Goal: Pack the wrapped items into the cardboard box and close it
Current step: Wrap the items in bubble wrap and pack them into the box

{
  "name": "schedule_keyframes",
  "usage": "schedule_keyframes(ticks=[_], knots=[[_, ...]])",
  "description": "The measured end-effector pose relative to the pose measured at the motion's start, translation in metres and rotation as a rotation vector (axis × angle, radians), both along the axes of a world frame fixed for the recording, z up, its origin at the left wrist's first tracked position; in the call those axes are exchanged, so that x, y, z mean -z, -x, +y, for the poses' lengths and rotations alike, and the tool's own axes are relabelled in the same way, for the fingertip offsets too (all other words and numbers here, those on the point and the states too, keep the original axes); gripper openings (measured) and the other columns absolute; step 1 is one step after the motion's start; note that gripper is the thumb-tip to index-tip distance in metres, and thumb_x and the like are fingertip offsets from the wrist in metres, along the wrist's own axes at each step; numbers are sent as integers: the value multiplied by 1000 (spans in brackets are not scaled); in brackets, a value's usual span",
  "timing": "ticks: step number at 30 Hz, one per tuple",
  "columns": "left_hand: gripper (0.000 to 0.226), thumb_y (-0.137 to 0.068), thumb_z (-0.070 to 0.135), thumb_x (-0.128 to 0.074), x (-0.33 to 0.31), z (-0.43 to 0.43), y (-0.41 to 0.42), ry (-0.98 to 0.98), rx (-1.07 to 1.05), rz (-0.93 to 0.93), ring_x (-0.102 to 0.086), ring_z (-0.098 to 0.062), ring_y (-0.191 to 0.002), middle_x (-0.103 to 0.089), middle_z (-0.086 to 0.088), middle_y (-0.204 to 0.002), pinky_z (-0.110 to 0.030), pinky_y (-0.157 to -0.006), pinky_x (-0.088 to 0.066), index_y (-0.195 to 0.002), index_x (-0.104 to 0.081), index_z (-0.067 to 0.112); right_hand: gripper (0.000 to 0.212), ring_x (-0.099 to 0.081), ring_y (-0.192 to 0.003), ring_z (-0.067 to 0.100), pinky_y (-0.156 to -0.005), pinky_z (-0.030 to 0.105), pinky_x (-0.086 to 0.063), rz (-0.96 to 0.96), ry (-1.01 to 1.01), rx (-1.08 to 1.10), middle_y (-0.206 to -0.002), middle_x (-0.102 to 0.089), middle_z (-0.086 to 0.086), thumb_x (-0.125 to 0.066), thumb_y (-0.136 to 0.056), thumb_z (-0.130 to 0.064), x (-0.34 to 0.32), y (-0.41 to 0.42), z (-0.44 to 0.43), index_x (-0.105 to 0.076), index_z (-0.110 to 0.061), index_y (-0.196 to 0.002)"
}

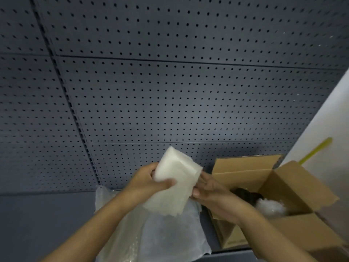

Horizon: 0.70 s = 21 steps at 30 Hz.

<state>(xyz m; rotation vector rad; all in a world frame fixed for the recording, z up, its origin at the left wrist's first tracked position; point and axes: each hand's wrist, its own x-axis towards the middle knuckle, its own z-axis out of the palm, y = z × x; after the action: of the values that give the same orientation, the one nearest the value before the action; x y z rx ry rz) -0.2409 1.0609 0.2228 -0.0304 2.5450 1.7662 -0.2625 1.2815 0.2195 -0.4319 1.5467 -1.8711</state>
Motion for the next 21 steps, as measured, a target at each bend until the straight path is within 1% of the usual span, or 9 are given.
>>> schedule_keyframes(ticks=[2, 4, 6, 9, 12, 13, 16, 19, 21], knots=[[35, -71, 22, -83, -2, 14, 6, -94, 7, -29, -73, -16, -83, -76, -1, -96, -38, -73, -61, -103, -69, 19, 89, -59, -119, 25, -96, 40, -50, -23, 62, 133, -127, -64, 8, -89, -58, -19, 4, -2, 3, -44, -20, -134], [37, -72, 20, -82, -3, 29, 9, -142, 34, -40, -73, -17, -85, -76, -3, -98, -35, -72, -61, -106, -68, 17, 85, -65, -110, 25, -84, 36, -55, -51, 115, 215, -119, -68, 8, -92, -52, -23, 5, -2, 7, -53, -19, -127], [40, -71, 20, -84, -3, 48, 14, -183, 53, -50, -73, -17, -86, -75, -1, -98, -33, -71, -61, -107, -67, 18, 76, -67, -107, 24, -80, 34, -56, -17, 77, 290, -116, -70, 7, -89, -56, -24, 3, -2, 21, -57, -19, -124], [45, -63, 28, -89, 1, 78, 27, -224, 97, -30, -73, -15, -87, -77, 3, -95, -33, -71, -61, -103, -68, 22, 59, -68, -105, 25, -82, 37, -58, 102, -25, 424, -114, -71, 8, -81, -69, -15, -7, 2, 53, -57, -18, -123], [56, -53, 36, -89, 6, 114, 41, -211, 160, -33, -71, -12, -94, -74, 4, -102, -34, -78, -60, -103, -64, 25, 53, -69, -101, 27, -79, 39, -59, 217, -109, 516, -109, -73, 11, -79, -69, -10, -17, 17, 102, -58, -16, -117], [55, -57, 33, -88, 8, 126, 46, -178, 188, -32, -69, -12, -96, -71, 3, -106, -33, -82, -59, -105, -62, 24, 52, -69, -101, 29, -77, 39, -59, 248, -134, 572, -107, -73, 12, -80, -67, -12, -18, 25, 124, -59, -16, -114], [37, -75, 25, -80, 19, 159, 61, 21, 249, -13, -64, -5, -98, -66, 9, -108, -17, -82, -52, -107, -61, 25, 55, -68, -100, 30, -79, 42, -59, 282, -186, 769, -102, -73, 8, -84, -59, -23, -11, 59, 198, -60, -15, -108], [22, -85, 26, -70, 38, 197, 81, 261, 320, -9, -60, -1, -102, -64, 16, -108, -18, -91, -49, -104, -61, 31, 33, -65, -100, 30, -78, 38, -58, 345, -355, 823, -96, -68, 3, -76, -74, -3, 11, 96, 267, -60, -14, -100], [21, -88, 26, -66, 53, 230, 94, 341, 359, -36, -57, 0, -105, -62, 17, -110, -20, -95, -47, -108, -61, 31, 28, -65, -97, 29, -78, 38, -55, 439, -578, 769, -93, -68, 3, -77, -76, -6, 32, 121, 300, -61, -24, -90]])
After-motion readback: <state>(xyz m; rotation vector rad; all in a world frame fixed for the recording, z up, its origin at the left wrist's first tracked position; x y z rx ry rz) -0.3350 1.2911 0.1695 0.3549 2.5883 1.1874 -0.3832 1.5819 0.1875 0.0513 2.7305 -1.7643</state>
